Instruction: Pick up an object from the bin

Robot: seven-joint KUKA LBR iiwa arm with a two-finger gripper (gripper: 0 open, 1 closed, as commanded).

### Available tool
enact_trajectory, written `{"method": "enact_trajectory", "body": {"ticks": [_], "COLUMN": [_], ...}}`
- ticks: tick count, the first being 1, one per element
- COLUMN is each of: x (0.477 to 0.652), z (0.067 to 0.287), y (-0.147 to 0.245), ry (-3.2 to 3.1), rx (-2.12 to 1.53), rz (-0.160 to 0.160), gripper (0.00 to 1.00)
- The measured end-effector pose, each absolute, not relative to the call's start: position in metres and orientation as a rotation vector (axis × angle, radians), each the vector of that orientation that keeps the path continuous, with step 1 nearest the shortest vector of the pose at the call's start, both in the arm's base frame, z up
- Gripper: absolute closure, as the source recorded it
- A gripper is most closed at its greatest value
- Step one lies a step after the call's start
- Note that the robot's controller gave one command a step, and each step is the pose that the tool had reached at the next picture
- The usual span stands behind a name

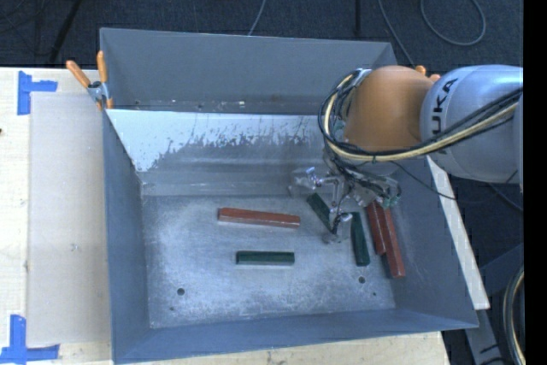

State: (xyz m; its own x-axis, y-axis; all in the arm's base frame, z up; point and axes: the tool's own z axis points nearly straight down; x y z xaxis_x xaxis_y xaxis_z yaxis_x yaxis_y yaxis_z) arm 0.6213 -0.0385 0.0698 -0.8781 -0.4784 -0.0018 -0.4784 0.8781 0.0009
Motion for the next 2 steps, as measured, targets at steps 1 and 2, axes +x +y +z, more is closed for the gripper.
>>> {"method": "enact_trajectory", "body": {"ticks": [1,2], "x": [0.5807,0.5819], "z": [0.0775,0.0772], "y": [0.0587,0.053], "ry": [3.036,3.039], "rx": [-0.815,-0.8], "rz": [0.009,0.002], "gripper": [0.0,1.0]}}
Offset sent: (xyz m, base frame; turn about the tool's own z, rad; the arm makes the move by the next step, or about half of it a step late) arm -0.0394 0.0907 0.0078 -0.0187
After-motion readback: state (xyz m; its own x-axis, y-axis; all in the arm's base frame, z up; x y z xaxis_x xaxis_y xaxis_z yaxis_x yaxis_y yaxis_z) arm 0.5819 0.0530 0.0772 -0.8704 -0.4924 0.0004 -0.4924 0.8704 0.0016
